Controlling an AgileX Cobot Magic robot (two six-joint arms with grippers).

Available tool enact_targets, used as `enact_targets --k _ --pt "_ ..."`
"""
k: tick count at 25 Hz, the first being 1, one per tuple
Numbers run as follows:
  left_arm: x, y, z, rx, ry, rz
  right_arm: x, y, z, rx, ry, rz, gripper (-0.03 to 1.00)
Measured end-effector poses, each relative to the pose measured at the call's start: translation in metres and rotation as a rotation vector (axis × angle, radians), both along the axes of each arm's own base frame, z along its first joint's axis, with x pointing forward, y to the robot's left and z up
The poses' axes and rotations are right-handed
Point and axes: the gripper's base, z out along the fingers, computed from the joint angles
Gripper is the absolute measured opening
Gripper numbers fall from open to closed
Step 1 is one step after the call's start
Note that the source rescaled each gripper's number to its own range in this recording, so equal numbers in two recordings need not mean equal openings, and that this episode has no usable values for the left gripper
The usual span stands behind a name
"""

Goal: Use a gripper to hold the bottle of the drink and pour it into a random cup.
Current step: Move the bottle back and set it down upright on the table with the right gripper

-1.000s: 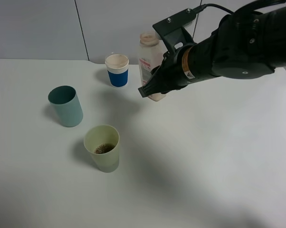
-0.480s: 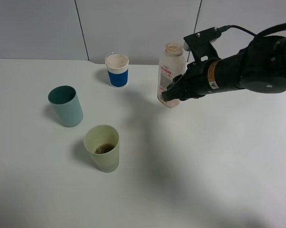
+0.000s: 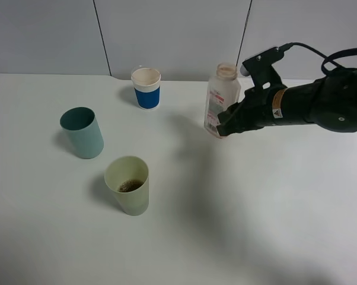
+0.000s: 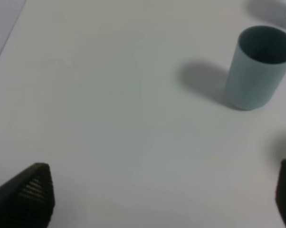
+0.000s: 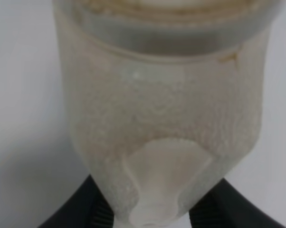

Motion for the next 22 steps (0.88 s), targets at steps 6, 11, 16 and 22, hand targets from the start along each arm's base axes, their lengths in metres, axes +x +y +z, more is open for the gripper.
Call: enact_targets --k 6,11,16,22 --pt "0.0 0.0 0.0 0.0 0.0 0.0 0.006 0.003 -0.021 0.001 0.006 0.006 0.0" --pt "0.0 0.0 0.0 0.0 0.0 0.0 0.008 0.005 -0.033 0.02 0.016 0.011 0.0" --pt "0.0 0.0 0.0 0.0 0.0 0.0 0.009 0.007 -0.037 0.033 0.011 0.019 0.0" --pt "0.0 0.0 0.0 0.0 0.0 0.0 0.009 0.007 -0.037 0.034 0.01 0.021 0.0"
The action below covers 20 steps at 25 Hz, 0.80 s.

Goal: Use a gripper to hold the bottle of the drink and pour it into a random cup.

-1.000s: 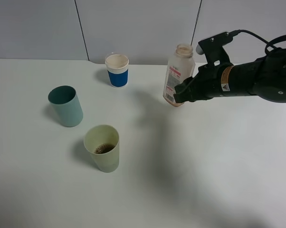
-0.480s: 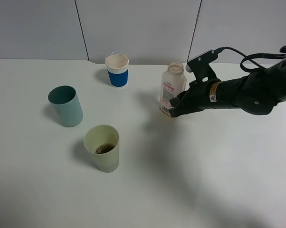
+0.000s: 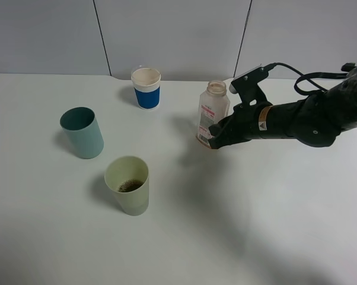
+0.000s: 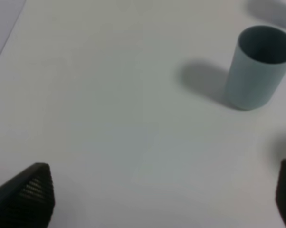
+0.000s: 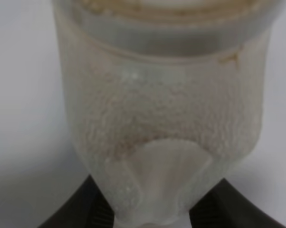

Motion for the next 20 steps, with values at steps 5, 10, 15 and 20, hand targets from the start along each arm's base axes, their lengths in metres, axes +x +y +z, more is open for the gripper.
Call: enact_targets --k 5,10,15,20 --pt "0.0 0.0 0.0 0.0 0.0 0.0 -0.0001 -0.0001 -0.0001 -0.004 -0.001 0.002 0.0" --pt "0.0 0.0 0.0 0.0 0.0 0.0 -0.0001 -0.0002 -0.0006 -0.008 0.0 0.004 0.36" --pt "0.0 0.0 0.0 0.0 0.0 0.0 0.0004 0.0009 0.0001 -0.011 -0.024 0.025 0.88" --pt "0.0 0.0 0.0 0.0 0.0 0.0 0.0007 0.0014 0.0008 -0.015 -0.039 0.038 0.99"
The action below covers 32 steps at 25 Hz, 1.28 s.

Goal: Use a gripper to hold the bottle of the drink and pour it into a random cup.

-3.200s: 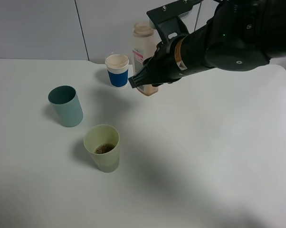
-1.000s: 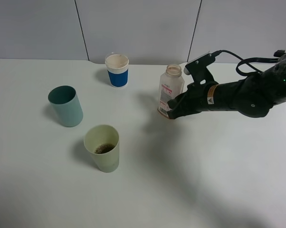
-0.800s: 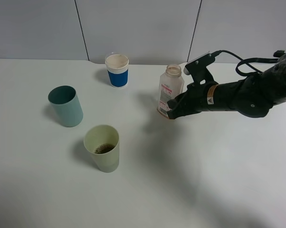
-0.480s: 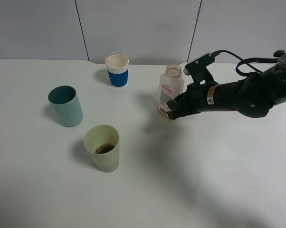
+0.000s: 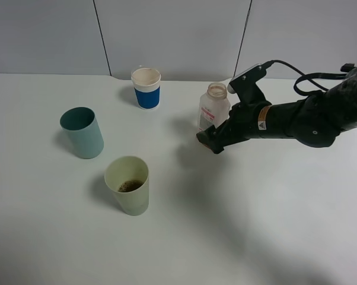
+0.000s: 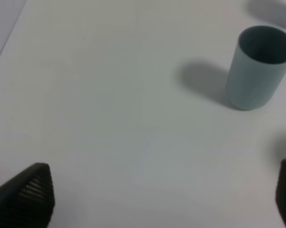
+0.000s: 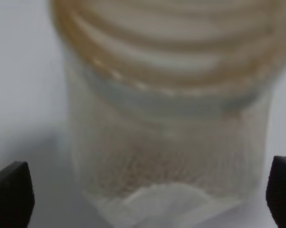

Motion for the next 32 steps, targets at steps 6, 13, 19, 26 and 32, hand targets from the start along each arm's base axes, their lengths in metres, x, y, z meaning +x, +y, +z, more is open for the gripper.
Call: enact_targets --k 6,13,19,26,32 --pt "0.0 0.0 0.0 0.0 0.0 0.0 0.0 0.0 0.0 0.0 0.0 0.0 1.0" --pt "0.0 0.0 0.0 0.0 0.0 0.0 -0.003 -0.006 0.024 -0.013 -0.022 -0.043 1.0" --pt "0.0 0.0 0.0 0.0 0.0 0.0 -0.011 -0.014 0.065 -0.019 -0.084 -0.084 1.0" --pt "0.0 0.0 0.0 0.0 0.0 0.0 -0.03 -0.027 0.116 -0.012 -0.187 -0.119 1.0" --pt "0.0 0.0 0.0 0.0 0.0 0.0 -0.051 -0.045 0.153 -0.062 -0.274 -0.151 1.0"
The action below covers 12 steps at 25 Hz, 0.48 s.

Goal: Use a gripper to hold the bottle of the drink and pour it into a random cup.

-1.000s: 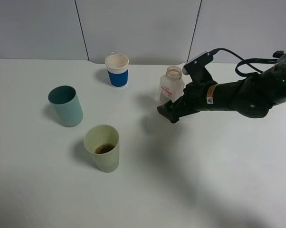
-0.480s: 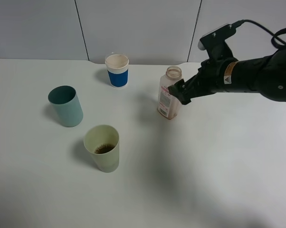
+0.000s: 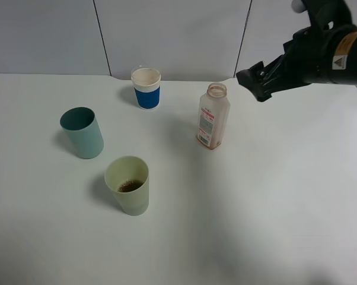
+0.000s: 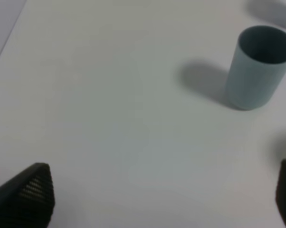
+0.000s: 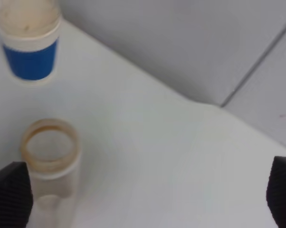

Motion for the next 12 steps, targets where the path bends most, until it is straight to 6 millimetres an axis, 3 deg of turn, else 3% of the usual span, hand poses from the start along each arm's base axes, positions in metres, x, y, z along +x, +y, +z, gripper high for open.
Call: enact_targets --k 12 --pt "0.0 0.0 0.0 0.0 0.0 0.0 -0.03 -0.037 0.033 0.014 -0.01 -0.172 1.0"
